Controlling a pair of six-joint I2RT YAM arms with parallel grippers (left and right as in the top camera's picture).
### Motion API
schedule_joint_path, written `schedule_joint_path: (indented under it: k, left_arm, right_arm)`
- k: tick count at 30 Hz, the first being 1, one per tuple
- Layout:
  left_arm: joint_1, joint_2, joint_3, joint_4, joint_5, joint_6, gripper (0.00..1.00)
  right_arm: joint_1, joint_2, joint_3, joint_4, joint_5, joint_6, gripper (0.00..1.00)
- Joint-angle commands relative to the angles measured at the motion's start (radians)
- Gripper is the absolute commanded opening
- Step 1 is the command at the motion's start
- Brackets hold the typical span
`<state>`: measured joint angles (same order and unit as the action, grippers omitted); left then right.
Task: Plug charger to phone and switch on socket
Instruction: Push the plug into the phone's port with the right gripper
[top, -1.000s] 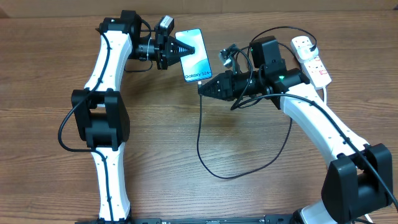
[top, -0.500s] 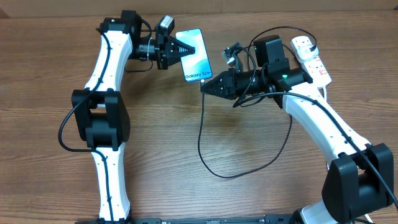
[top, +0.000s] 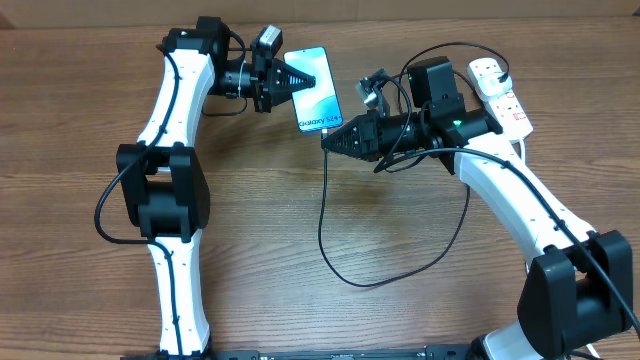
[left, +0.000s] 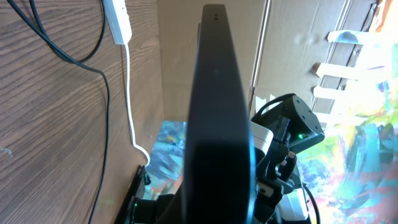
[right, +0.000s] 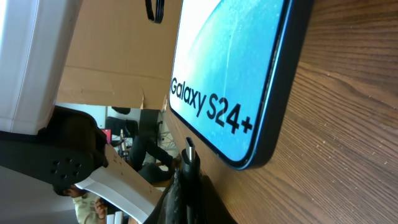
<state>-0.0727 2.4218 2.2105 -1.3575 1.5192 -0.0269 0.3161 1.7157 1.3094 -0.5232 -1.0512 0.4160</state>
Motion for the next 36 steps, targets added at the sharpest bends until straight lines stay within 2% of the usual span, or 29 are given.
schedule_joint_path:
  k: [1,36]
  left_arm:
    - [-0.007,-0.033,0.018,0.001,0.063,0.008,0.04]
    - [-0.019,-0.033,0.018,0.0,0.063,-0.003,0.04]
  right_arm:
    - [0.005,0.003,0.021,0.005,-0.031,0.007,0.04]
    - [0.005,0.003,0.019,-0.039,-0.011,0.006,0.04]
